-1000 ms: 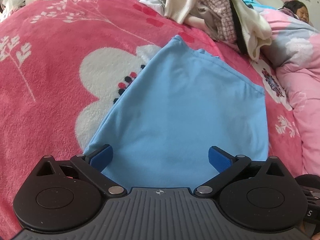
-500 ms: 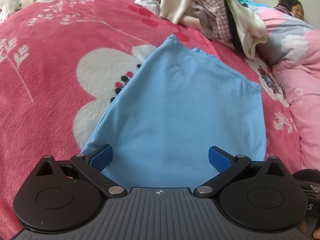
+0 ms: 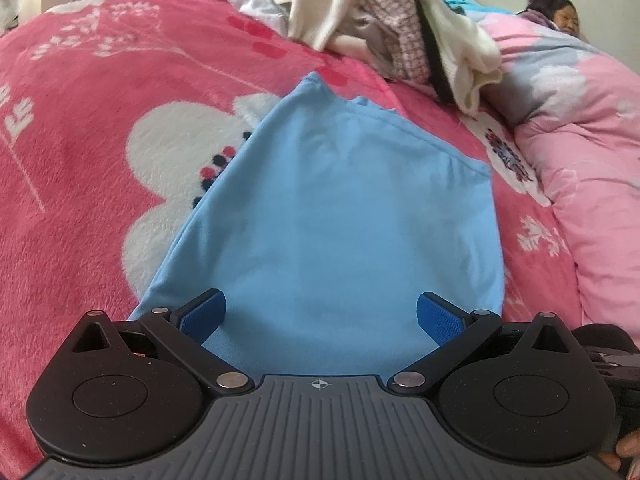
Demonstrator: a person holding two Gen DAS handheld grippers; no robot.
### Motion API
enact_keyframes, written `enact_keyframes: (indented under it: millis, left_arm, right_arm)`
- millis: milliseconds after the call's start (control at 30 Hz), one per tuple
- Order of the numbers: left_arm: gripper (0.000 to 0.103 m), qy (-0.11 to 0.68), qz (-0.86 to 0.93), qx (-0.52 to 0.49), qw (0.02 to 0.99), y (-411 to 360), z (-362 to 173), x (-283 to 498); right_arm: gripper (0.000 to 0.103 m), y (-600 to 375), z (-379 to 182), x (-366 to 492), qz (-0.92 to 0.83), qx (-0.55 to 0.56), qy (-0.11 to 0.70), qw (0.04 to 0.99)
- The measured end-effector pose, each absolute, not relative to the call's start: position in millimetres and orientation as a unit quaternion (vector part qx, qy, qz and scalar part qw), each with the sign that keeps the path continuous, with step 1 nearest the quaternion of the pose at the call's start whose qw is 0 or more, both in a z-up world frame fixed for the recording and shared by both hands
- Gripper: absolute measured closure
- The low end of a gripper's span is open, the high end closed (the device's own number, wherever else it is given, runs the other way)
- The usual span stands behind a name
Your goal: Fold clothes
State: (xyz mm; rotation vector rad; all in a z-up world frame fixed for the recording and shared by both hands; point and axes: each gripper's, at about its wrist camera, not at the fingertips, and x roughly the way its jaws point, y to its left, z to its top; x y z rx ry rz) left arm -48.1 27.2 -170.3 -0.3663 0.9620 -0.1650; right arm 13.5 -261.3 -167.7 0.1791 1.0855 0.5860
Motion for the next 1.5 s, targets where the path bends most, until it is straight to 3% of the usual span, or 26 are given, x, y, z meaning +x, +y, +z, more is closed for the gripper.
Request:
enact_keyframes:
  millis: [333, 800, 1500]
  left_arm:
    - [0.000, 0.412, -0.066, -0.152, 0.896, 34, -152, -55]
    - [0.000, 0.414, -0.069, -0.095, 0.903, 21, -153, -59]
    - [0.000, 0.399, -0.061, -0.103, 0.909, 26, -153, -63]
  right_arm:
    - [0.068, -260, -167, 13, 0.276, 0.081, 0.508, 0.812]
    - [0.068, -258, -166, 12, 0.278, 0.076, 0.506, 0.813]
    - [0.068, -261, -168, 19, 0.283, 0.072, 0.506, 0.812]
